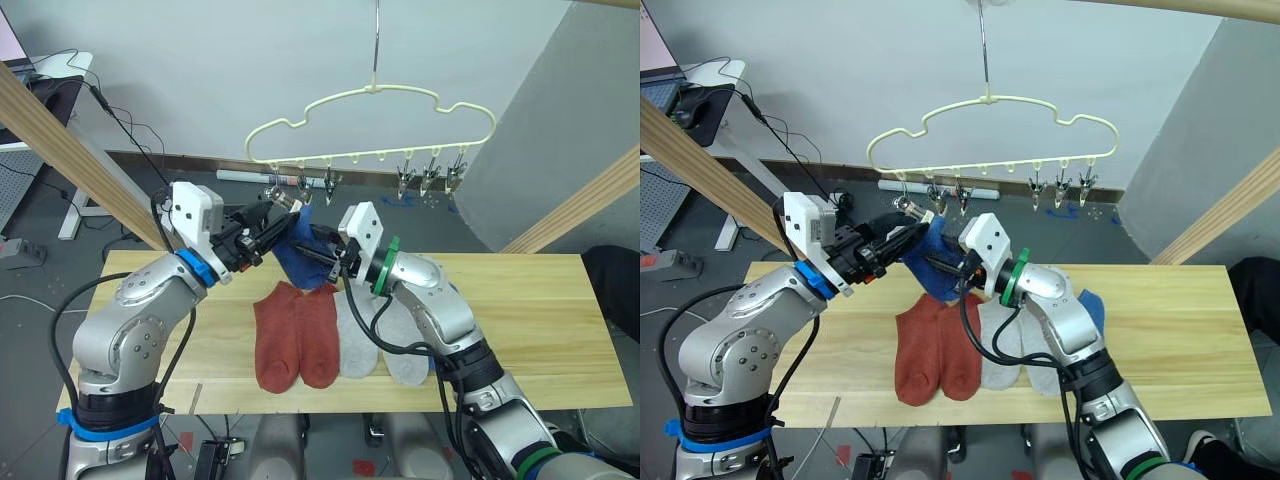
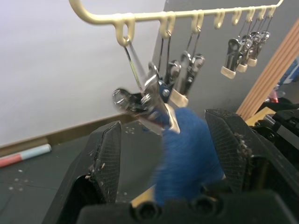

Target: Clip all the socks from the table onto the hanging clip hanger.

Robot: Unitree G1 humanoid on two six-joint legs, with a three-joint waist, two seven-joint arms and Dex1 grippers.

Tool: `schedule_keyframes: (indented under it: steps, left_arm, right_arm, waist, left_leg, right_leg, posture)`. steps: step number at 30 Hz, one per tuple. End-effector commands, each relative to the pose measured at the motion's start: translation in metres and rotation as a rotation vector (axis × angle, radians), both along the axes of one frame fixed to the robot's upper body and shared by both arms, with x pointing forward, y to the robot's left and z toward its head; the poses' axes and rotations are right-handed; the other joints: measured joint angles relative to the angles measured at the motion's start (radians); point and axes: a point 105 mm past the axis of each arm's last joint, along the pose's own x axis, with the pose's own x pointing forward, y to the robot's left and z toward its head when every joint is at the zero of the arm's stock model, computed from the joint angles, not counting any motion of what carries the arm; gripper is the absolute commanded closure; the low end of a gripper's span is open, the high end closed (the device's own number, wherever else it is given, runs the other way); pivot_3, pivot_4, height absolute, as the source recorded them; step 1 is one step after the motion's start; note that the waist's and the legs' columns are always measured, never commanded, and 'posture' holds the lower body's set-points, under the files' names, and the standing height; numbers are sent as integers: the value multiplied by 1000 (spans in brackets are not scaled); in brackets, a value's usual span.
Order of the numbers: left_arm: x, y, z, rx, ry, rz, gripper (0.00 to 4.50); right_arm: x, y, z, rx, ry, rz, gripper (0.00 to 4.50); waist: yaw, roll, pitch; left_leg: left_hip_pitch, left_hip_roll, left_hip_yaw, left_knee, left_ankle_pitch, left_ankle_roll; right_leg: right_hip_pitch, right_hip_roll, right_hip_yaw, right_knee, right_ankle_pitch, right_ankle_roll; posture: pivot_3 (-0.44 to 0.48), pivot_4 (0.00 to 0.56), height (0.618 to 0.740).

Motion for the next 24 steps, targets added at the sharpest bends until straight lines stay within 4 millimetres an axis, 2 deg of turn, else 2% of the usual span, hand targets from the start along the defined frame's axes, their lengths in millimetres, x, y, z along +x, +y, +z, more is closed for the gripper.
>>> schedule_keyframes:
  steps: [1,4,7,13,17,23,24]
  left_arm:
    - [-9,-2,12,44,-100,20,1324]
    - [-10,-1,8,88,-154,78,1324]
    - [-12,-4,2,94,-178,104,1324]
    - [-10,-20,-12,96,-211,127,1324]
    - [-5,-28,-11,91,-263,166,1324]
    - [3,-33,-14,62,-301,239,1324]
    - [4,-35,-14,60,-304,243,1509]
  right_arm:
    - [-5,-4,-2,-37,-16,7,2060]
    - [-7,-27,-4,-81,-20,-17,2060]
    - [-14,-52,4,-101,-26,-45,2060]
    - [-44,-90,23,-202,-41,-34,2060]
    - [-55,-103,33,-224,-33,-68,2060]
    - [-64,-109,44,-212,-10,-112,2060]
    - [-64,-110,45,-212,-7,-120,2035]
  waist:
    - [0,0,0]
    - [0,0,0]
    - [2,0,0]
    - [2,0,0]
    - [-4,0,0]
    - [-9,0,0]
    - [-9,0,0]
  left_leg:
    - [0,0,0,0,0,0]
    - [0,0,0,0,0,0]
    - [-1,0,0,-1,0,0]
    - [-1,0,0,0,0,0]
    - [-1,0,0,0,-1,1]
    - [-1,0,0,0,-2,3]
    - [-1,0,0,0,-2,3]
  right_leg:
    - [0,0,0,0,0,0]
    - [0,0,0,-1,0,0]
    - [0,-1,0,-1,0,0]
    - [0,-1,0,-1,0,0]
    - [0,-1,0,-1,0,0]
    - [0,0,0,-1,0,0]
    - [0,0,0,-1,0,0]
  posture:
    - [-29,326,740]
    - [-33,329,740]
    - [-41,333,740]
    - [-81,339,740]
    - [-98,342,740]
    - [-128,350,740]
    - [-133,351,740]
